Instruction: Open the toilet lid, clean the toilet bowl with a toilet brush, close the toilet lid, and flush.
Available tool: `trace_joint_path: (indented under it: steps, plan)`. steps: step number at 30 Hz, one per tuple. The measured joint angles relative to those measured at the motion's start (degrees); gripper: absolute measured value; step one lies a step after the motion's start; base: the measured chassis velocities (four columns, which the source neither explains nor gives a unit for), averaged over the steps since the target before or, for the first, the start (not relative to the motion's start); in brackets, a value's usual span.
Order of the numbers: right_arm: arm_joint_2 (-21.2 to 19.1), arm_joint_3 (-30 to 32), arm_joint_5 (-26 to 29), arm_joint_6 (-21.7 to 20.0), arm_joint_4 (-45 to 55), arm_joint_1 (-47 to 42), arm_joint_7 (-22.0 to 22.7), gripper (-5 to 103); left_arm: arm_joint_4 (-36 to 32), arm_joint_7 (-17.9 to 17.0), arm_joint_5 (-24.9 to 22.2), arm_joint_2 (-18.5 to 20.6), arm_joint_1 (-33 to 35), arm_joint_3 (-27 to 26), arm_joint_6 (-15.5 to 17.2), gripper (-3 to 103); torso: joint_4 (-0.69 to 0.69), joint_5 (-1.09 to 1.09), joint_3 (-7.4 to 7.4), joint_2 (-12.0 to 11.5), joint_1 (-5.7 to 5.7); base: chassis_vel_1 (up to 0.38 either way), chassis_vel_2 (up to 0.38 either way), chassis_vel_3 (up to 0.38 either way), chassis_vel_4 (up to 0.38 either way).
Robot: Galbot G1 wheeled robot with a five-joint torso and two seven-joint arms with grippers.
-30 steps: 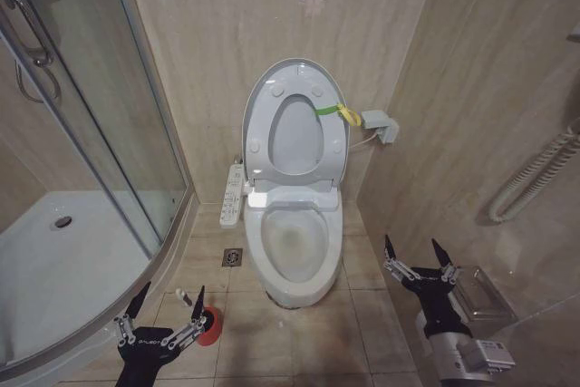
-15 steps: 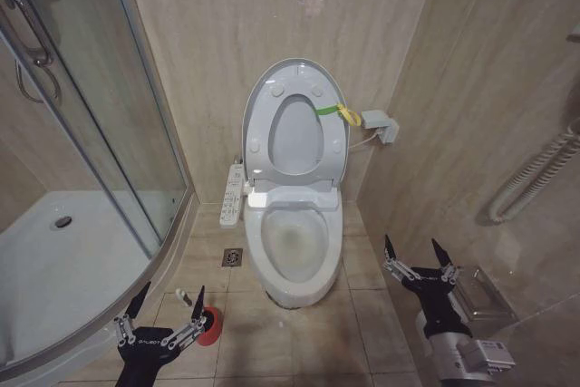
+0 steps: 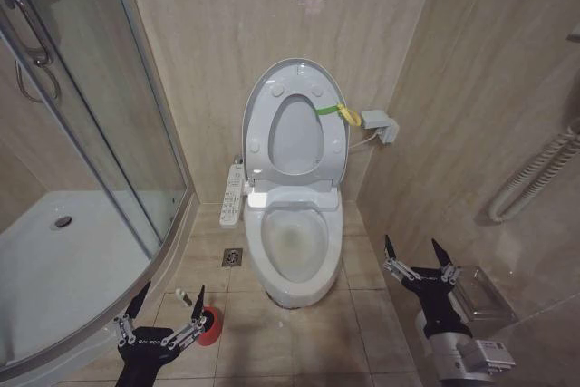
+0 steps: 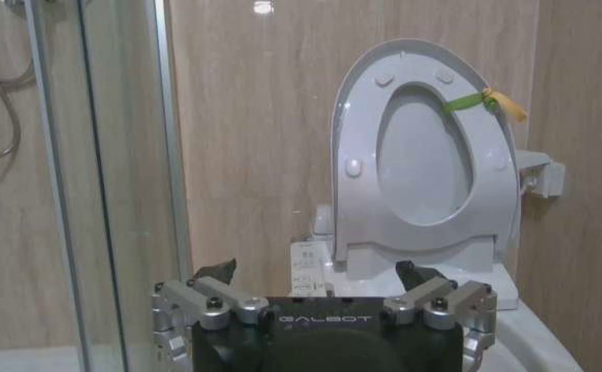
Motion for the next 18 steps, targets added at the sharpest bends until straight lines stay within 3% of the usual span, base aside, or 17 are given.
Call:
trace_joint_path:
  steps: [3,11,14,18]
  plan:
    - [1.1,0.6,-0.9,-2.8,-1.4,1.5,-2.8,100,0.0,0.0,0.0,0.0,0.0,0.0,0.0,100,0.0,-0.01,0.0,0.0,0.0,0.0,0.0,0.0,0.0]
    - [6.9,4.3,-5.5,-16.8,-8.8,9.6,-16.6,100,0.0,0.0,0.0,0.0,0.0,0.0,0.0,100,0.0,0.01,0.0,0.0,0.0,0.0,0.0,0.0,0.0]
    - [7.7,5.3,-4.9,-17.3,-9.1,11.7,-16.8,100,0.0,0.0,0.0,0.0,0.0,0.0,0.0,100,0.04,0.01,0.0,0.0,0.0,0.0,0.0,0.0,0.0]
    - [7.1,6.2,-1.2,-17.5,-4.5,11.2,-15.2,100,0.0,0.0,0.0,0.0,0.0,0.0,0.0,100,0.0,0.0,0.0,0.0,0.01,0.0,0.0,0.0,0.0]
